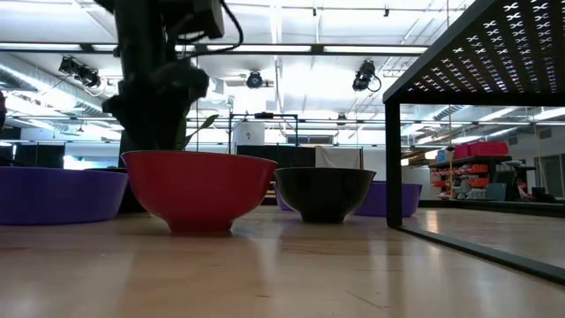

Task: Pick & Place Mini bowls
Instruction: Put the top left orange patterned bowl on the shelf

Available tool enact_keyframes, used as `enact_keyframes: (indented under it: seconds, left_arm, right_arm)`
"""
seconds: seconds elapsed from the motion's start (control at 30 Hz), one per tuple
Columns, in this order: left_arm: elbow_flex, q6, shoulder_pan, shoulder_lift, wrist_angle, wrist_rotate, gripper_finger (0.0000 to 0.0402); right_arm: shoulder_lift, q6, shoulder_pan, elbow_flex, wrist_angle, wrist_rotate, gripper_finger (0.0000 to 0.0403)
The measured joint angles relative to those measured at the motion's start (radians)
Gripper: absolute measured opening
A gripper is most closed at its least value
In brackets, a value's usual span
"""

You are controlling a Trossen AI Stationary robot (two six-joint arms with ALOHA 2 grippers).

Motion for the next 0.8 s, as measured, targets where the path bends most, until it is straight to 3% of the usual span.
enact_keyframes:
  seconds: [0.27,0.8]
  left_arm:
    - [-0.102,-0.045,-0.003,0.0,0.128,-0.008,0.0184]
    - [-0.109,-0.017,-0.003,0.044,0.141,-0.035,0.0107]
  right_arm:
    - [0.0,0.0,0.0,0.0,-0.001,0.0,0.0098]
    - [0.0,0.0,0.0,0.0,-0.002,0.0,0.0098]
